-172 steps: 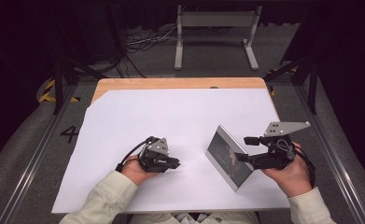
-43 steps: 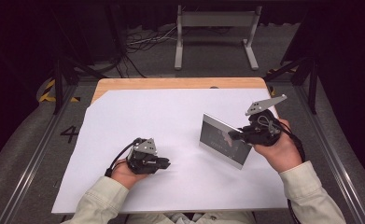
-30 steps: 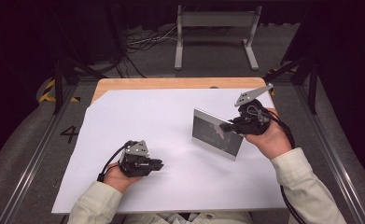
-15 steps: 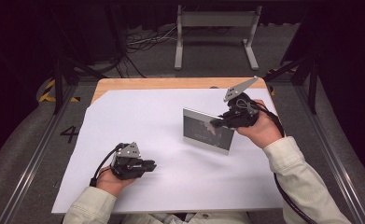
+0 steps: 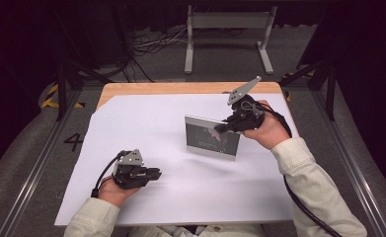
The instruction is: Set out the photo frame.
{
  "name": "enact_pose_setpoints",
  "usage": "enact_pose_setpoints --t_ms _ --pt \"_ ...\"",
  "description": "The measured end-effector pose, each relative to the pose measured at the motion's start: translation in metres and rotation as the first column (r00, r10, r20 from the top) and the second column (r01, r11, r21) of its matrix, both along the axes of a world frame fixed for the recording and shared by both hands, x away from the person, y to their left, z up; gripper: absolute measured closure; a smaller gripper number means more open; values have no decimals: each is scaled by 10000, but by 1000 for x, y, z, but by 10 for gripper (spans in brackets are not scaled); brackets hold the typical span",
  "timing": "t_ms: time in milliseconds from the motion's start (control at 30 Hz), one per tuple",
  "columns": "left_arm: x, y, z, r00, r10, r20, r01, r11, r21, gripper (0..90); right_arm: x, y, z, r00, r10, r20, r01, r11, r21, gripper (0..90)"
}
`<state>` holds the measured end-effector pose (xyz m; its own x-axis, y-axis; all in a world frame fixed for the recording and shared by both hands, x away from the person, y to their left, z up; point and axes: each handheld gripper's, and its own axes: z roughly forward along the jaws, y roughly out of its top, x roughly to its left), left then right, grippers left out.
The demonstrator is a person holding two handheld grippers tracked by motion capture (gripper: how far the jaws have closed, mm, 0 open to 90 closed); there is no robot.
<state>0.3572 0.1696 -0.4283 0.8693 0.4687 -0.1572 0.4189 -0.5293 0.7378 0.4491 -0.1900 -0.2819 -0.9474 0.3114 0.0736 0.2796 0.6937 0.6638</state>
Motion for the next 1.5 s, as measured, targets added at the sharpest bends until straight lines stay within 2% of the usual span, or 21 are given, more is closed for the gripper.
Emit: enact_pose_setpoints --t_ms 300,1000,1133,1300,1500 --pt "2 -2 0 10000 -66 3 66 10000 -22 779 5 5 -5 9962 859 -149 -859 9963 46 837" --pt "2 -4 0 9999 -127 -99 126 9999 -17 776 15 5 -21 9870 1486 -611 -1501 9884 -213 837" --pt "2 -4 0 9998 -128 -120 128 9999 -40 775 18 4 -24 9870 1518 -523 -1547 9864 -561 836" --pt "3 -3 0 9998 -111 -171 109 9999 -117 771 23 1 -25 9851 1620 -587 -1649 9850 -502 835" --pt "3 -3 0 9997 -144 -186 141 9998 -140 771 29 -1 -26 9753 2203 -135 -2207 9725 -747 819"
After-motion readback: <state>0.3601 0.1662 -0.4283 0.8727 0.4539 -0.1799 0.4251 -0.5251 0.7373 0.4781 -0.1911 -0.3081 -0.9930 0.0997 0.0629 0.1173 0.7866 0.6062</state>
